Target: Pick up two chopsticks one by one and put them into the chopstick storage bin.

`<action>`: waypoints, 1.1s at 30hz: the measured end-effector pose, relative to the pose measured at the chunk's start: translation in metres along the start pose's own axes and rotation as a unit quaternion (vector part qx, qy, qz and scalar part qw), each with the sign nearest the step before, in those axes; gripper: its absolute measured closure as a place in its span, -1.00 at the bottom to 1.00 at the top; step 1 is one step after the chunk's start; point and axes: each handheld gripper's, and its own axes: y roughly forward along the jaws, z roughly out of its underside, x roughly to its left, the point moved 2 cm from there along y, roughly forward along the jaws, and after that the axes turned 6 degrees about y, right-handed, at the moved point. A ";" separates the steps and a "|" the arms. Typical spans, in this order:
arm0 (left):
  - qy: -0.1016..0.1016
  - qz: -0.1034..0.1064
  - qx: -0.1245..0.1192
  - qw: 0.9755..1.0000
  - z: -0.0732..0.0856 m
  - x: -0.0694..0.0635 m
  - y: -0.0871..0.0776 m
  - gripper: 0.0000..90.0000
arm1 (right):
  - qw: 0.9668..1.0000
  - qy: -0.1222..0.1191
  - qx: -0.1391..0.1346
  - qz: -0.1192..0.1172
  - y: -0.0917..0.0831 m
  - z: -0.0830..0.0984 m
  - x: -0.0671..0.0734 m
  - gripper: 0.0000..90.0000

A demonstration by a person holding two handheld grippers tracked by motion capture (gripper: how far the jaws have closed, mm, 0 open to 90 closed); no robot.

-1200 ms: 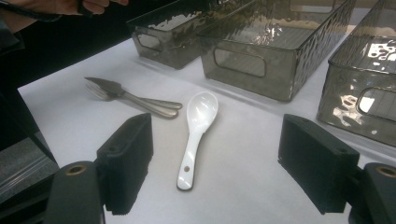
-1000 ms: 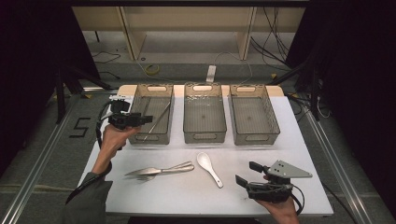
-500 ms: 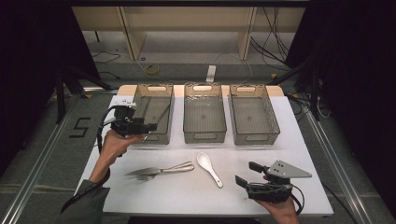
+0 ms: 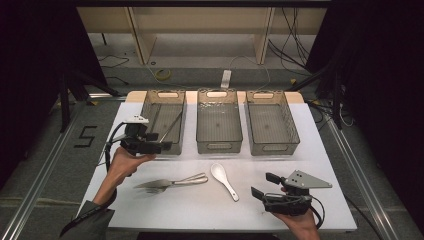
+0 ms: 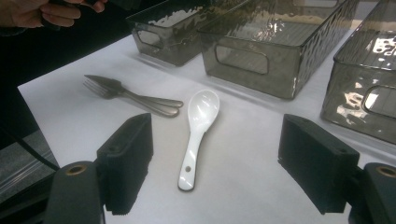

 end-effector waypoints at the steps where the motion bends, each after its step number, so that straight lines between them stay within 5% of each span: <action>1: 0.000 0.004 0.004 1.000 0.001 -0.002 0.001 -0.44 | 1.000 0.001 0.002 -0.001 0.001 0.000 0.000 -0.40; 9: 0.005 0.016 0.004 1.000 0.009 -0.016 0.003 -0.48 | 1.000 -0.002 0.023 -0.006 0.009 -0.001 0.003 -0.40; 16: -0.018 0.039 -0.021 0.999 0.019 -0.022 -0.002 -0.49 | 0.999 0.000 0.046 -0.007 0.019 -0.002 0.006 -0.40; 33: -0.013 0.031 -0.040 0.999 0.037 -0.036 -0.010 -0.58 | 0.994 -0.010 0.103 -0.018 0.054 -0.005 0.012 -0.40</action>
